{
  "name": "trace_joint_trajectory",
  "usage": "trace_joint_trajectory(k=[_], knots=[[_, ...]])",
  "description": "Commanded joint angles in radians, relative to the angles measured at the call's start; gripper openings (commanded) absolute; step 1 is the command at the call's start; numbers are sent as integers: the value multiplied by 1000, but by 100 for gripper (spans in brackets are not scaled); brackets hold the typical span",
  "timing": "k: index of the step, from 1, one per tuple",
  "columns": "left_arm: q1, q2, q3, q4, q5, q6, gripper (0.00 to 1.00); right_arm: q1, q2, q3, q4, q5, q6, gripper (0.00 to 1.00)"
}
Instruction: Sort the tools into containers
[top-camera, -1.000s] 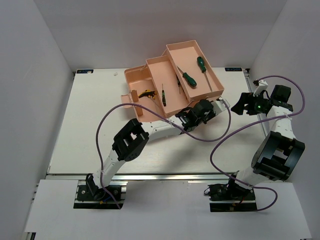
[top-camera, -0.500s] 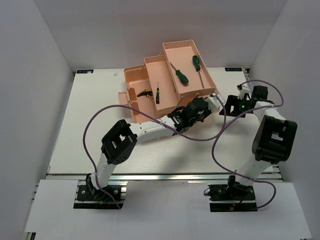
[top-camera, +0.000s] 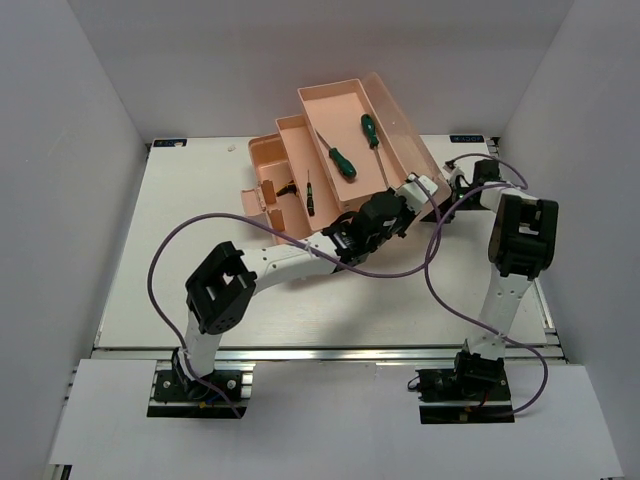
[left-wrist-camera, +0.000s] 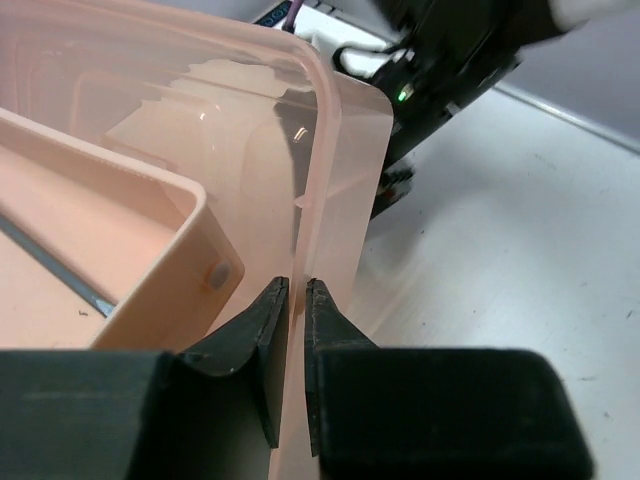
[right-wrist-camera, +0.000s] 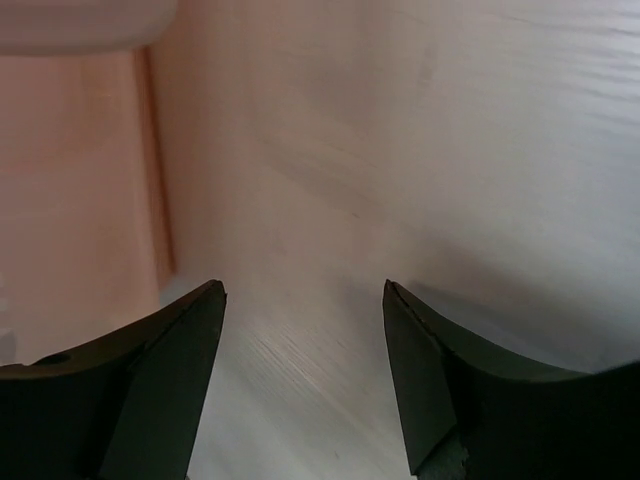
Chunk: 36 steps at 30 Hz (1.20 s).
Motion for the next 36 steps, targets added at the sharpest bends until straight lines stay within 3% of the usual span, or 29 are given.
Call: trace_joint_trajectory(k=[1,5,10,11,14,20,23,25,26,27,30,36], knots=[[5,-146,-9,166,-19,-58,0,45,50,71,24,-200,67,70],[4,-156,-29,160,-6,-86,0,64,63,62,109,-283,116,69],[-1,-170,26,105,10,-88,34,68,67,72,209,-334,195,68],[-4,-173,40,93,12,-89,48,73,67,80,219,-334,195,68],[-10,-194,75,56,23,-86,64,90,60,118,216,-320,190,68],[-19,-280,146,-27,-53,-80,65,111,51,143,202,-289,179,68],[-18,-375,135,-98,-197,-60,48,114,46,141,196,-279,170,68],[4,-465,77,-189,-415,-71,29,116,40,146,190,-271,155,68],[60,-501,48,-261,-472,-112,28,116,38,151,180,-263,150,68],[112,-539,-21,-408,-494,-261,27,117,37,155,173,-256,144,68],[348,-688,-160,-606,-416,-530,25,119,26,174,154,-240,123,68],[726,-725,-397,-737,-30,-773,40,125,2,192,95,-205,69,69]])
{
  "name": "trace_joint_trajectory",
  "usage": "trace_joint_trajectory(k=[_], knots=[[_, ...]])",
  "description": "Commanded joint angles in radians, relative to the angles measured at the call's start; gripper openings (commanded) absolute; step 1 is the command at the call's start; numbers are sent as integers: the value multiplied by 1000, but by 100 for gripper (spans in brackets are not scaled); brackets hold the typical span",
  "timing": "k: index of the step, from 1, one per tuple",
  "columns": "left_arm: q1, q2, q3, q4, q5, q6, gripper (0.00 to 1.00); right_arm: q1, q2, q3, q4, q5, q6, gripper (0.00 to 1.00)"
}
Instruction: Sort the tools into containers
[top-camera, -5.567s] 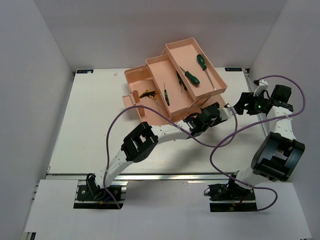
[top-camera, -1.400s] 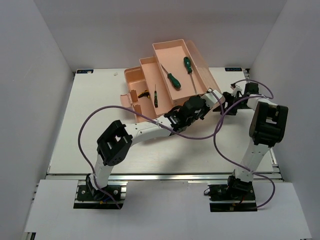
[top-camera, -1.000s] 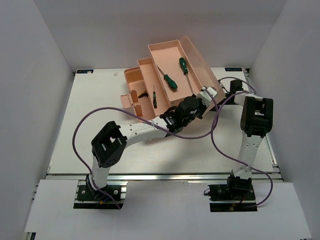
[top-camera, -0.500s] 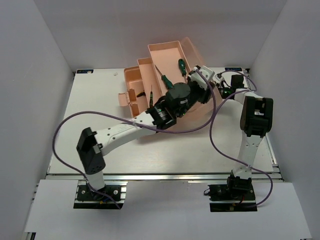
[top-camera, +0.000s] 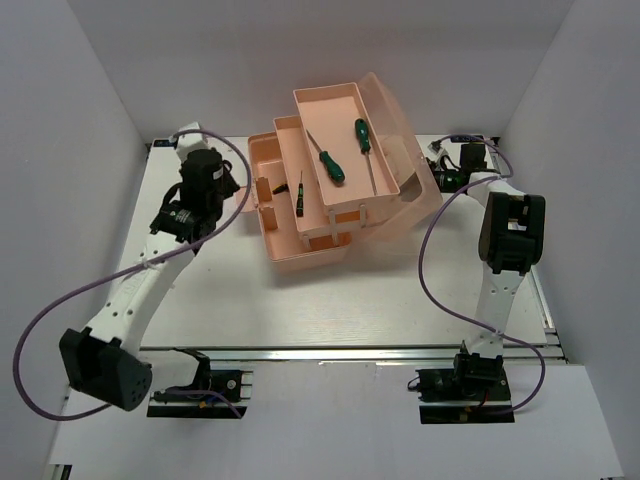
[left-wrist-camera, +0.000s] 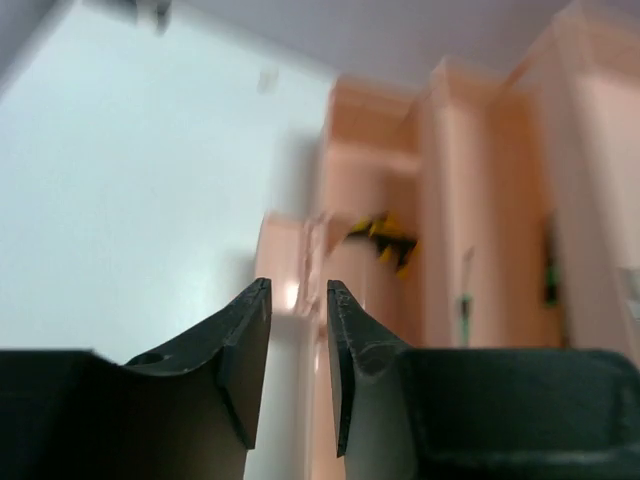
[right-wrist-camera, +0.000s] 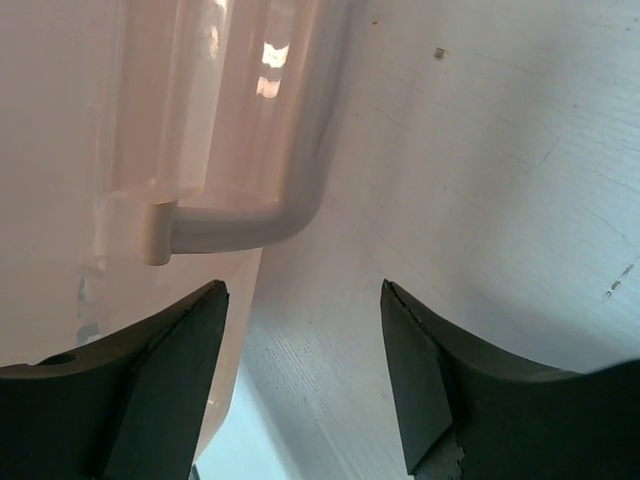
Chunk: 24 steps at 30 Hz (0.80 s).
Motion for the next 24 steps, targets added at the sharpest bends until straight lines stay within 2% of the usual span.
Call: trace_joint_trajectory(k=[1,3,7,8,13,15,18,23,24], knots=[[189,48,-98,-191,337,-243,41,27,-72,49,-54,9,-62,69],[257,95,-165,-167,459,-289,42,34,-77,68,-89,33,-111,69],[289,198,-227,-141,519,-286,41,50,-89,93,-144,106,-137,68],[302,222,-240,-127,583,-281,41,54,-91,99,-150,112,-163,68],[288,336,-342,127,835,-280,39,84,-112,136,-163,152,-177,68],[270,347,-354,227,876,-300,39,92,-132,157,-176,178,-193,68],[237,384,-331,261,901,-306,38,123,-178,193,-231,252,-239,68],[196,393,-317,316,935,-320,38,262,-297,182,-262,531,-344,70],[191,387,-317,336,938,-326,38,309,-336,171,-259,569,-357,73]])
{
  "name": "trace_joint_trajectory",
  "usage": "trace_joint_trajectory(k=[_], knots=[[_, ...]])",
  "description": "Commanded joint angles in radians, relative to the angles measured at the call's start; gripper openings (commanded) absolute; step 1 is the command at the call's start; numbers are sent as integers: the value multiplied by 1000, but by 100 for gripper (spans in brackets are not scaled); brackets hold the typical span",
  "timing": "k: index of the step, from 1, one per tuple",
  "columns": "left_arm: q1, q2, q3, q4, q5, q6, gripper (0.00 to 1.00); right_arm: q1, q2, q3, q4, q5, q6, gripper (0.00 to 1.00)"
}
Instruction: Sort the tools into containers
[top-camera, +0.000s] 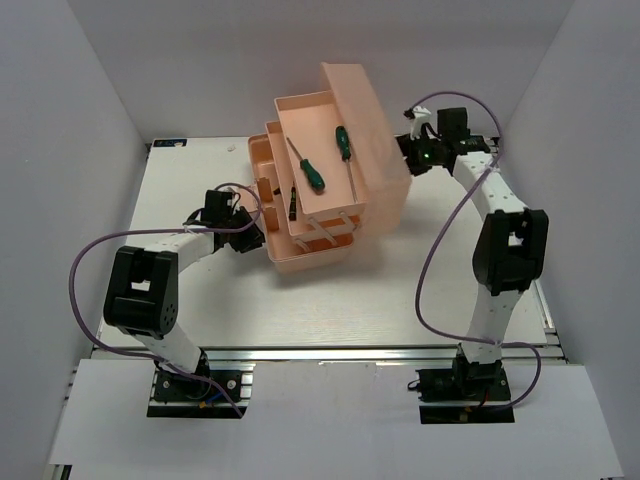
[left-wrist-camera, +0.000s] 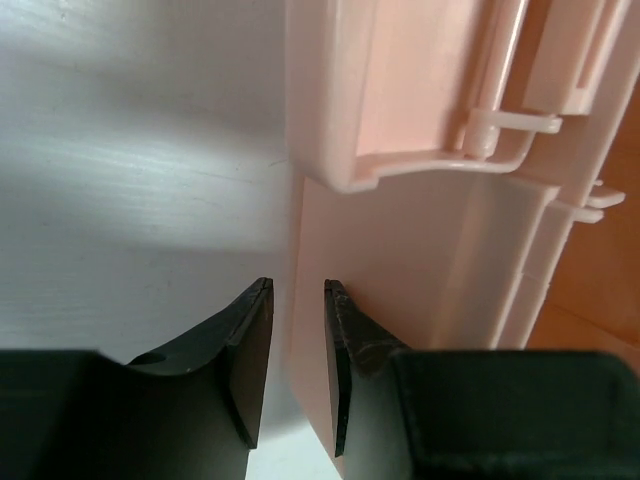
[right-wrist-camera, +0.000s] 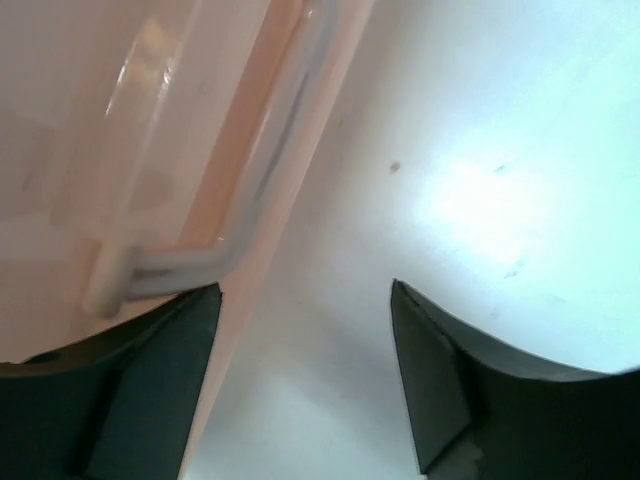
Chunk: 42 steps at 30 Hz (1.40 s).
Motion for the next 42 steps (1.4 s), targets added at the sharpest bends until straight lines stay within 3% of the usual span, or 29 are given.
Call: trace_joint_trajectory(k=[1,5,9,14,17,19,21,24,25,27,28,31,35,42], knots=[[-50,-27,38,158,128,-45,38,167,-153,13,-23,211,-104,77],[-58,-35,29,178,131,-69,38,308,-212,-62,6,450,-144,83],[-61,-49,-11,244,139,-94,38,405,-265,-158,44,538,-175,88],[-55,-111,-37,220,66,-114,37,413,-285,-160,31,564,-153,89],[-33,-182,-51,134,-10,-126,30,396,-320,-129,17,488,-155,89],[-9,-242,-46,61,-109,-131,20,359,-383,-129,37,306,-162,89],[13,-289,-62,-3,-183,-128,19,338,-452,-184,139,203,-121,89],[57,-368,-95,-41,-227,-129,33,338,-466,-224,259,173,-69,89],[71,-374,-100,-85,-241,-137,48,339,-440,-223,282,187,12,89],[132,-359,-128,-115,-232,-155,58,338,-408,-223,353,315,132,89],[158,-343,-141,-101,-213,-158,59,339,-364,-200,360,351,240,89],[247,-264,-174,-38,-133,-168,55,339,-286,-146,376,412,350,89],[263,-147,-114,-21,-137,-152,42,351,-204,-97,417,431,364,89],[266,57,-2,124,44,-140,41,359,-64,38,390,420,384,89]])
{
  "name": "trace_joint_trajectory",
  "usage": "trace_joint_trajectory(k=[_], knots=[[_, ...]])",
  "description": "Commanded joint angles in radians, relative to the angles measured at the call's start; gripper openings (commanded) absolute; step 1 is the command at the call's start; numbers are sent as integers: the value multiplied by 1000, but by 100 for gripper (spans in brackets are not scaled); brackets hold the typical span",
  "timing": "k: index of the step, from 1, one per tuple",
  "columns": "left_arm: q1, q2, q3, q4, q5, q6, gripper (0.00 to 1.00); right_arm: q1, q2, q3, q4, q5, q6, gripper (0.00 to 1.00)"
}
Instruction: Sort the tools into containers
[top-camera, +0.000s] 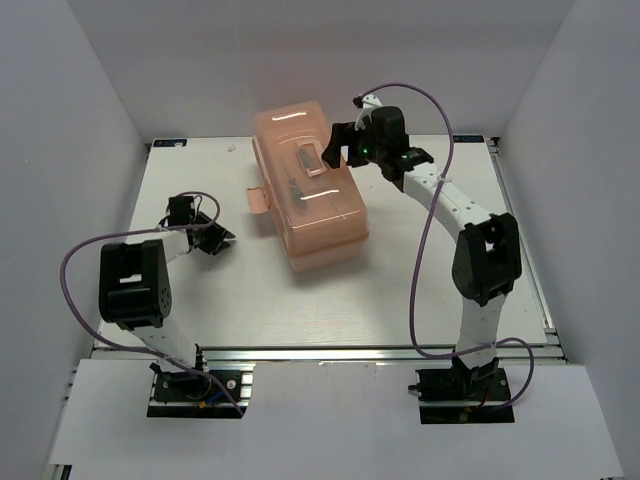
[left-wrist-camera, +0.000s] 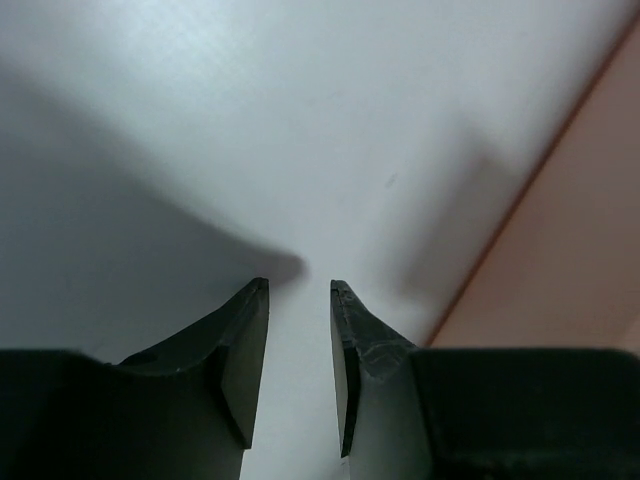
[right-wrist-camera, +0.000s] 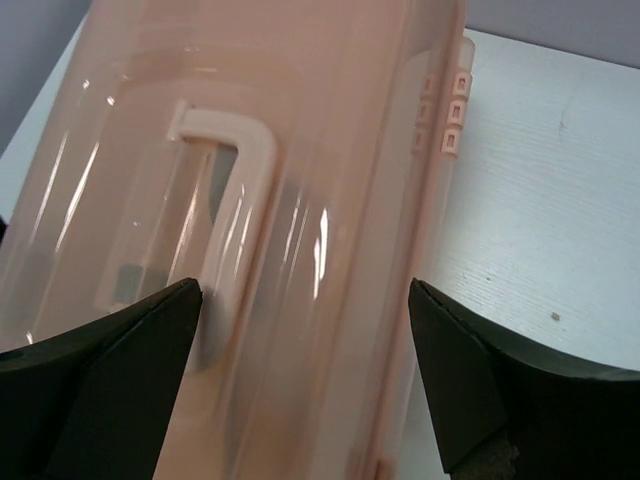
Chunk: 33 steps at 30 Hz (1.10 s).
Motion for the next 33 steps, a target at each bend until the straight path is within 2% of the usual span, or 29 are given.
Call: trace_joint_trajectory(k=[1,10,16,22,29,32,33], knots=[[-4,68,82,124,128,13,41,7,25,84,25,1,35,89],[-59,191,230,233,284,13,40,23,74,60,-1,-42,37,88],[-152,254,316,299,329,-13,39,23,58,-18,-27,-82,14,78],[-175,199,233,466,356,-87,36,25,36,-46,-40,-121,-3,69],[-174,174,190,531,362,-131,36,31,39,-48,-52,-126,-26,69],[-166,232,161,652,431,-218,37,33,38,-54,-53,-132,-26,69],[-165,254,141,764,460,-290,37,33,36,-58,-53,-132,-26,69]])
